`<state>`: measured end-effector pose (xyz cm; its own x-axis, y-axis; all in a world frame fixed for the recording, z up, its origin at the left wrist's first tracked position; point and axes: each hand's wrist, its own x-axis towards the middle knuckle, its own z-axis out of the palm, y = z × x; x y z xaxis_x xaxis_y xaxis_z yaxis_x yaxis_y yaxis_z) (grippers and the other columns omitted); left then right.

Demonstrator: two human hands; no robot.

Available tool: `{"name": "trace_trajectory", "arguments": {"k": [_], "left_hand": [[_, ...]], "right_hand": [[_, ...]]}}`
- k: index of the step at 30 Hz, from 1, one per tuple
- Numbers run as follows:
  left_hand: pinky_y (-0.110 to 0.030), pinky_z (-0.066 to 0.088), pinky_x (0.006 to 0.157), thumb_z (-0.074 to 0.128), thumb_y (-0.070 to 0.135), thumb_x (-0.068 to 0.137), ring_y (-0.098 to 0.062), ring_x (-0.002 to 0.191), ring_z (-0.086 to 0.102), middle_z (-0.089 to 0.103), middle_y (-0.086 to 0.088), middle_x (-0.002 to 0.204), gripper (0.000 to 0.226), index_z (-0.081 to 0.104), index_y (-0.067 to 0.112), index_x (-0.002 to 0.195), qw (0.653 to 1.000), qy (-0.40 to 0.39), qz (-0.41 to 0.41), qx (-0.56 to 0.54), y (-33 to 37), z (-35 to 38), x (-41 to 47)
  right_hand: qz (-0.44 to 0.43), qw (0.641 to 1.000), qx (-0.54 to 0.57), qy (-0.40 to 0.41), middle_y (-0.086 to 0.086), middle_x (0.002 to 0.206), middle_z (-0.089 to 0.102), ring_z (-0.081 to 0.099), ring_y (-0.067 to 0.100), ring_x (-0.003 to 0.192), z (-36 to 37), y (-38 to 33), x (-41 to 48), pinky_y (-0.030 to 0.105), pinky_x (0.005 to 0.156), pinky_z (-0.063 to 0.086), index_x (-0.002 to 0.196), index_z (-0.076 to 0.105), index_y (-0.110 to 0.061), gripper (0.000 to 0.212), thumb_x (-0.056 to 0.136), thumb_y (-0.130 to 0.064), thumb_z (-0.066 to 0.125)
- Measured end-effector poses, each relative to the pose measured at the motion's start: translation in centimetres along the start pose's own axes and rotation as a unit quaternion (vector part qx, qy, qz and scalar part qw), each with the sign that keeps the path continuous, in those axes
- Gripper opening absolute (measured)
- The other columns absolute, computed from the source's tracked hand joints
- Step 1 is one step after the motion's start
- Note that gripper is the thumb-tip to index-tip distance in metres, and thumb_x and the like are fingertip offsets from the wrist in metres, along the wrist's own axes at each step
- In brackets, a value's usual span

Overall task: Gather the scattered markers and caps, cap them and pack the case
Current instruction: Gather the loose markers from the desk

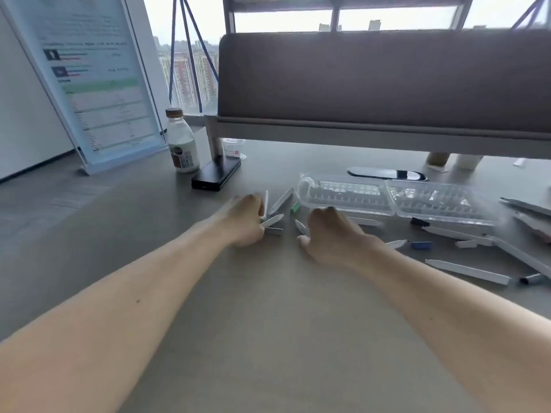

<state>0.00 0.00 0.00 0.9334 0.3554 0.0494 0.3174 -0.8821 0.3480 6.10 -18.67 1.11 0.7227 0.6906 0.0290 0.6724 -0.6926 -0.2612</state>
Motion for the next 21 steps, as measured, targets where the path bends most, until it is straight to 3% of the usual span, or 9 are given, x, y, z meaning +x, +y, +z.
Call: {"name": "trace_trajectory", "arguments": {"k": [3, 6, 8, 10, 14, 16, 18, 19, 21], "left_hand": [[-0.030, 0.049, 0.074, 0.066, 0.019, 0.089, -0.023, 0.095, 0.063, 0.066, 0.001, 0.104, 0.015, 0.056, 0.027, 0.097, 0.999, -0.039, -0.018, 0.016, -0.2, -0.2, 0.4], [-0.033, 0.051, 0.084, 0.063, 0.019, 0.094, -0.023, 0.101, 0.062, 0.066, 0.000, 0.110, 0.015, 0.059, 0.025, 0.107, 0.999, -0.041, -0.017, 0.019, -0.4, -0.7, -0.2], [-0.030, 0.048, 0.086, 0.059, 0.018, 0.099, -0.023, 0.105, 0.061, 0.064, 0.000, 0.113, 0.021, 0.059, 0.019, 0.121, 0.999, -0.010, -0.022, -0.022, -0.8, -0.8, -0.7], [-0.031, 0.050, 0.081, 0.054, 0.012, 0.102, -0.023, 0.100, 0.064, 0.062, -0.001, 0.109, 0.027, 0.057, 0.017, 0.128, 0.987, 0.028, -0.047, -0.149, -1.2, -0.4, -0.9], [-0.035, 0.060, 0.079, 0.045, -0.001, 0.103, -0.021, 0.082, 0.067, 0.058, -0.005, 0.098, 0.021, 0.057, 0.007, 0.119, 0.876, 0.129, -0.096, -0.455, -1.1, 0.8, -1.8], [-0.038, 0.059, 0.081, 0.042, -0.002, 0.103, -0.020, 0.079, 0.064, 0.055, -0.006, 0.090, 0.017, 0.056, 0.008, 0.102, 0.816, 0.174, -0.119, -0.539, -1.0, 1.3, -1.8], [-0.036, 0.054, 0.068, 0.039, -0.002, 0.102, -0.018, 0.067, 0.056, 0.049, -0.004, 0.080, 0.023, 0.049, 0.014, 0.088, 0.769, 0.193, -0.152, -0.590, -1.0, 1.5, -1.2], [-0.032, 0.048, 0.060, 0.038, -0.002, 0.101, -0.017, 0.062, 0.050, 0.046, -0.003, 0.076, 0.025, 0.046, 0.016, 0.085, 0.759, 0.195, -0.164, -0.598, -1.0, 1.6, -0.9], [-0.028, 0.034, 0.050, 0.039, 0.002, 0.099, -0.015, 0.056, 0.041, 0.043, -0.002, 0.072, 0.020, 0.043, 0.017, 0.086, 0.777, 0.184, -0.178, -0.575, -1.3, 1.9, 0.0]], "right_hand": [[0.024, 0.999, -0.023, -0.007, 0.003, 0.077, 0.047, 0.052, 0.029, 0.081, 0.2, 0.3, 0.6, 0.031, 0.070, 0.042, 0.069, 0.038, -0.015, 0.035, 0.098, -0.024, 0.054], [0.035, 0.998, -0.035, -0.033, 0.007, 0.087, 0.048, 0.050, 0.028, 0.082, -0.1, 0.6, 0.8, 0.030, 0.070, 0.041, 0.079, 0.044, -0.012, 0.026, 0.100, -0.023, 0.055], [0.027, 0.999, -0.014, -0.023, 0.007, 0.079, 0.049, 0.051, 0.028, 0.075, -0.6, 0.7, 0.7, 0.030, 0.062, 0.039, 0.071, 0.043, -0.010, 0.033, 0.100, -0.022, 0.053], [0.020, 0.999, 0.042, 0.017, 0.009, 0.072, 0.052, 0.050, 0.029, 0.067, -1.1, 0.6, 0.7, 0.032, 0.056, 0.037, 0.067, 0.044, -0.011, 0.034, 0.099, -0.021, 0.050], [0.034, 0.967, 0.247, 0.058, 0.006, 0.072, 0.062, 0.055, 0.025, 0.064, -1.6, 0.1, 1.5, 0.032, 0.052, 0.040, 0.077, 0.050, -0.013, 0.022, 0.097, -0.015, 0.043], [0.069, 0.896, 0.435, 0.063, 0.004, 0.070, 0.058, 0.054, 0.023, 0.062, -1.1, -0.1, 2.0, 0.042, 0.064, 0.052, 0.080, 0.047, -0.013, 0.021, 0.099, -0.009, 0.039], [0.101, 0.817, 0.566, 0.053, 0.003, 0.063, 0.042, 0.040, 0.018, 0.053, -0.3, -0.2, 2.3, 0.038, 0.056, 0.047, 0.078, 0.043, -0.017, 0.024, 0.100, -0.008, 0.037], [0.103, 0.813, 0.570, 0.056, 0.000, 0.060, 0.036, 0.033, 0.016, 0.051, 0.0, -0.2, 2.4, 0.032, 0.050, 0.036, 0.076, 0.041, -0.019, 0.025, 0.100, -0.012, 0.040], [0.058, 0.886, 0.452, 0.084, -0.006, 0.052, 0.033, 0.028, 0.014, 0.048, 0.1, 0.1, 2.9, 0.027, 0.047, 0.024, 0.066, 0.039, -0.020, 0.034, 0.098, -0.022, 0.052]]}}
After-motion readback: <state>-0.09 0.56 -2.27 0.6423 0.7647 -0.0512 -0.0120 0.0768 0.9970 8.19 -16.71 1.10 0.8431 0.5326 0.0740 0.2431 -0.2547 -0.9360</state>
